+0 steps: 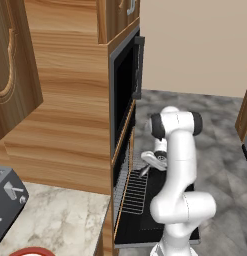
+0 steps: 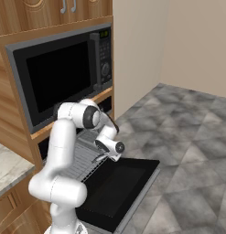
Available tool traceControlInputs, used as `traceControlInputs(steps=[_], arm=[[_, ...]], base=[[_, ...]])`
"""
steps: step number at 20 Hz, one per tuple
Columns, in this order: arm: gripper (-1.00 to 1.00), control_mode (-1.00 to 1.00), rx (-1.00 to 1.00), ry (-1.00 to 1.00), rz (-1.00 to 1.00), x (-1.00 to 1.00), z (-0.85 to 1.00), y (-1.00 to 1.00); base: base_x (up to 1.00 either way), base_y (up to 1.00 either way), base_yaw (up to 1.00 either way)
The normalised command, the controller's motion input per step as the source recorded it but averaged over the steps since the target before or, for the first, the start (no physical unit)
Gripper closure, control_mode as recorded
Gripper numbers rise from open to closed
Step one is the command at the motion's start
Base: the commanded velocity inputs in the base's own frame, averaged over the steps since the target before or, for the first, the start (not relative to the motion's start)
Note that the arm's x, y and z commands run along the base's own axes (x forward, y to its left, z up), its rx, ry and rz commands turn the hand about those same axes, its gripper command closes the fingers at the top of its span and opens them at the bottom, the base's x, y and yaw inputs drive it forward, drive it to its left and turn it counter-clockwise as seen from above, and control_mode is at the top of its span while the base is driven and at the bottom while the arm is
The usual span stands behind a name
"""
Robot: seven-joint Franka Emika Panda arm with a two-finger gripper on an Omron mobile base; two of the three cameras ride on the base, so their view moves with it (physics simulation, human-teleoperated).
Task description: Place the fish on the rack of the oven, and slide the rack back inside. Close the oven door.
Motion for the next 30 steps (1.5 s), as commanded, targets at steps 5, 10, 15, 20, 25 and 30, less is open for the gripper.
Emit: traceControlInputs(steps=[5, 10, 15, 20, 25, 30], arm=[[-1.00, -1.00, 0.00, -0.10, 0.02, -0.54, 0.87, -0.05], [-1.00, -1.00, -0.04, 0.05, 0.00, -0.43, 0.89, -0.09], [-1.00, -1.00, -0.13, 0.28, 0.00, -0.53, 0.72, -0.12], [-1.00, -1.00, -0.06, 0.55, -0.13, -0.56, 0.32, -0.38], [-1.00, -1.00, 0.05, 0.42, -0.25, -0.22, 0.45, -0.60], [-1.00, -1.00, 0.12, 0.23, -0.53, 0.00, 0.07, -0.54]], base=[[0.00, 0.00, 0.00], [0.00, 0.00, 0.00], [0.00, 0.00, 0.00], [0.00, 0.00, 0.00], [0.00, 0.00, 0.00], [0.00, 0.00, 0.00]])
